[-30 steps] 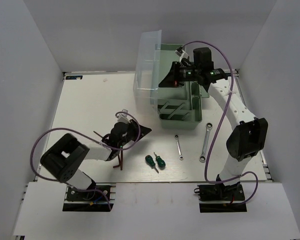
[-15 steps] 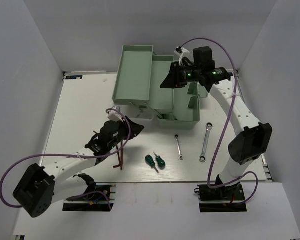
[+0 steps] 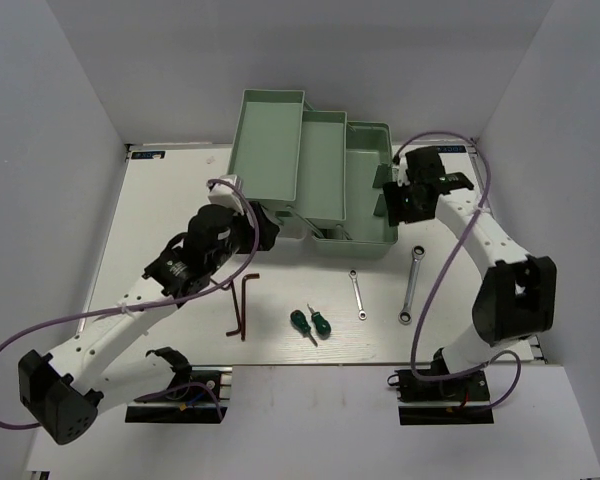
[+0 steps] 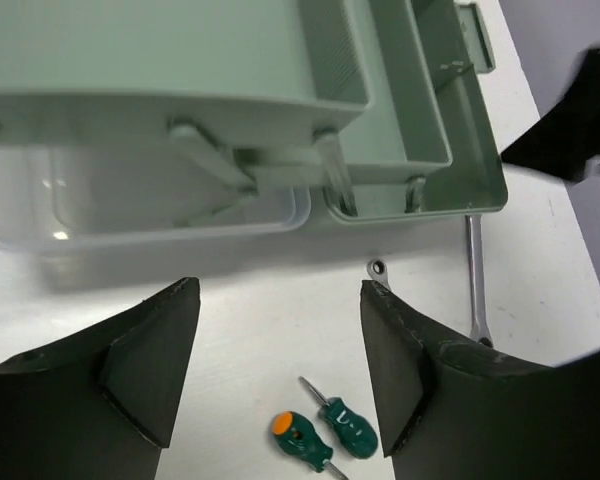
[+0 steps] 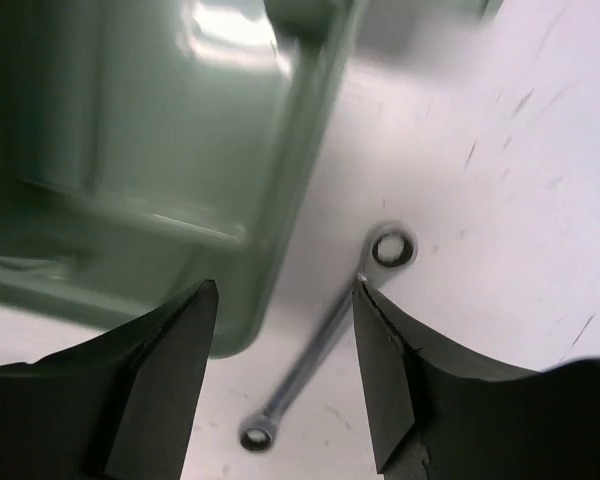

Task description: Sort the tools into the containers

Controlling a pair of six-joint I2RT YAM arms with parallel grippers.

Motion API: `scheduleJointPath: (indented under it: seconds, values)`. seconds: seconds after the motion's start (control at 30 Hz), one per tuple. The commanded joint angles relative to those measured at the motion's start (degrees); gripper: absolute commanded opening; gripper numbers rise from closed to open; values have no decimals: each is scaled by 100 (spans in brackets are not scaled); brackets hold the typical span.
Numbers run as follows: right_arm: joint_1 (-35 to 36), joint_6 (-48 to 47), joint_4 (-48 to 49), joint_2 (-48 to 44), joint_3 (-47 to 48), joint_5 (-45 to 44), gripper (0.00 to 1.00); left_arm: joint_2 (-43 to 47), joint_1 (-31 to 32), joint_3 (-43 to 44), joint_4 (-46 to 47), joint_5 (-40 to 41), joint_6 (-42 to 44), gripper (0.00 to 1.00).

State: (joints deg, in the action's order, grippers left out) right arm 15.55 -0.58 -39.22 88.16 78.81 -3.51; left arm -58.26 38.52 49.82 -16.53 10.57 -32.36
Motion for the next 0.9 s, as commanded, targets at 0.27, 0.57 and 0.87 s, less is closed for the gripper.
scheduleJointPath:
  seconds: [0.27, 0.57, 0.87]
  values:
    - [-280, 14, -209, 1071, 170, 253, 61, 763, -47, -243, -1063, 455, 1250, 80]
    - [-491, -188, -270, 1467, 355, -317, 54, 1018, -47, -622, -1010, 455, 1408, 81]
    - [-659, -442, -270, 1380, 443, -449, 56, 1124, -47, -676, -1010, 455, 1461, 81]
